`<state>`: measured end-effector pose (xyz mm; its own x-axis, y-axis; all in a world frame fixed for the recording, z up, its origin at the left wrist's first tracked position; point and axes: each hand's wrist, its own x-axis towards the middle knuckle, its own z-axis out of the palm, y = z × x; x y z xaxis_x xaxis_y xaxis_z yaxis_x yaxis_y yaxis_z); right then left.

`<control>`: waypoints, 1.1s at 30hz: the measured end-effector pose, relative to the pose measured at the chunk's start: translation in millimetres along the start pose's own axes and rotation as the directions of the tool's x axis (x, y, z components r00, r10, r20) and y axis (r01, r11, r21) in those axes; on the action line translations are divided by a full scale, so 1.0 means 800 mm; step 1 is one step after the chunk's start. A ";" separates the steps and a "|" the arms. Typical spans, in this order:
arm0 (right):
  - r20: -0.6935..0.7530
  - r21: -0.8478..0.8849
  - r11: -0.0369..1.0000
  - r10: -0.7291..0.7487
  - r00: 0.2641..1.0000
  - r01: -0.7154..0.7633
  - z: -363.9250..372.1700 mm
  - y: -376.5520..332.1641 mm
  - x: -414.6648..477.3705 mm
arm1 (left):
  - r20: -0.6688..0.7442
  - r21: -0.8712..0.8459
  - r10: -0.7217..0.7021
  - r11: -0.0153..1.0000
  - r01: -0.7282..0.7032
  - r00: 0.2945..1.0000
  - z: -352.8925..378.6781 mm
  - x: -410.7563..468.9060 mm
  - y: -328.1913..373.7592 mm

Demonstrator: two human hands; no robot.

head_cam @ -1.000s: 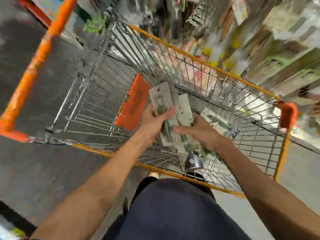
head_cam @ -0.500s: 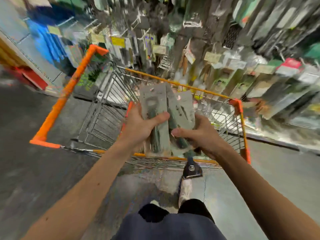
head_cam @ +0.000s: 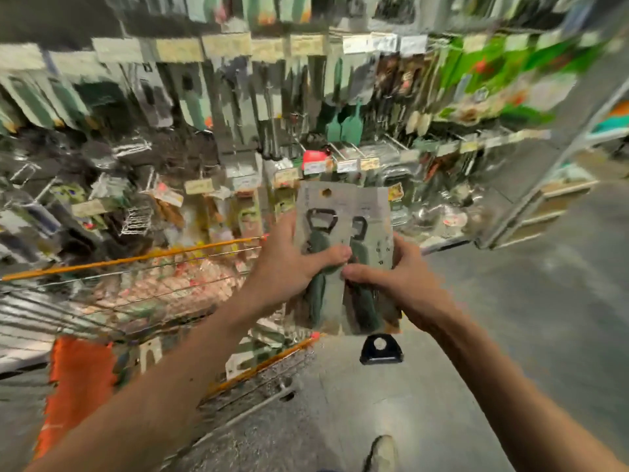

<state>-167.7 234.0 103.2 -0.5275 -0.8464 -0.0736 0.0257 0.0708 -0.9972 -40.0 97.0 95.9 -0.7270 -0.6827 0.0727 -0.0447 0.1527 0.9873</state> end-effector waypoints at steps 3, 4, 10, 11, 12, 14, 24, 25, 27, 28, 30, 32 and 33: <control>-0.101 -0.029 0.999 -0.033 0.994 0.030 -0.105 -0.016 0.010 | 0.027 0.018 0.057 0.998 -0.058 0.998 0.091 0.053 0.019; -0.131 -0.038 0.998 -0.054 0.990 0.049 -0.139 -0.024 0.014 | 0.043 0.004 0.069 0.998 -0.069 0.997 0.121 0.073 0.028; -0.261 -0.105 0.982 -0.177 0.949 0.154 -0.328 -0.087 0.041 | 0.234 -0.029 0.186 0.982 -0.184 0.954 0.296 0.180 0.104; -0.277 -0.120 0.979 -0.194 0.941 0.166 -0.354 -0.098 0.046 | 0.250 -0.029 0.206 0.978 -0.206 0.946 0.320 0.195 0.118; -0.295 -0.125 0.976 -0.207 0.933 0.177 -0.378 -0.109 0.051 | 0.256 -0.027 0.231 0.972 -0.232 0.939 0.342 0.210 0.131; -0.319 -0.140 0.969 -0.241 0.917 0.206 -0.423 -0.131 0.061 | 0.262 0.008 0.285 0.955 -0.298 0.922 0.378 0.240 0.158; -0.376 -0.218 0.898 -0.440 0.816 0.383 -0.579 -0.195 0.153 | 0.398 -0.113 0.376 0.925 -0.362 0.837 0.494 0.394 0.241; -0.379 -0.232 0.889 -0.456 0.805 0.394 -0.596 -0.200 0.167 | 0.425 -0.109 0.380 0.922 -0.370 0.821 0.504 0.410 0.250; -0.389 -0.257 0.875 -0.482 0.785 0.410 -0.632 -0.212 0.199 | 0.480 -0.131 0.376 0.924 -0.360 0.792 0.522 0.448 0.266; -0.391 -0.265 0.871 -0.488 0.780 0.413 -0.650 -0.218 0.217 | 0.504 -0.138 0.377 0.923 -0.358 0.777 0.531 0.468 0.273; -0.387 -0.278 0.869 -0.492 0.780 0.410 -0.685 -0.231 0.256 | 0.510 -0.112 0.403 0.907 -0.406 0.760 0.551 0.510 0.284; -0.380 -0.279 0.871 -0.487 0.786 0.405 -0.717 -0.244 0.295 | 0.470 -0.124 0.430 0.897 -0.425 0.771 0.574 0.553 0.290; -0.373 -0.281 0.871 -0.485 0.791 0.402 -0.732 -0.249 0.314 | 0.435 -0.142 0.440 0.895 -0.423 0.785 0.585 0.576 0.289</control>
<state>-802.7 316.3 292.4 -0.7461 -0.5071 0.4314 -0.4282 -0.1306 -0.8942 -706.1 152.2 291.7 -0.8887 -0.1583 0.4303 0.3649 0.3242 0.8728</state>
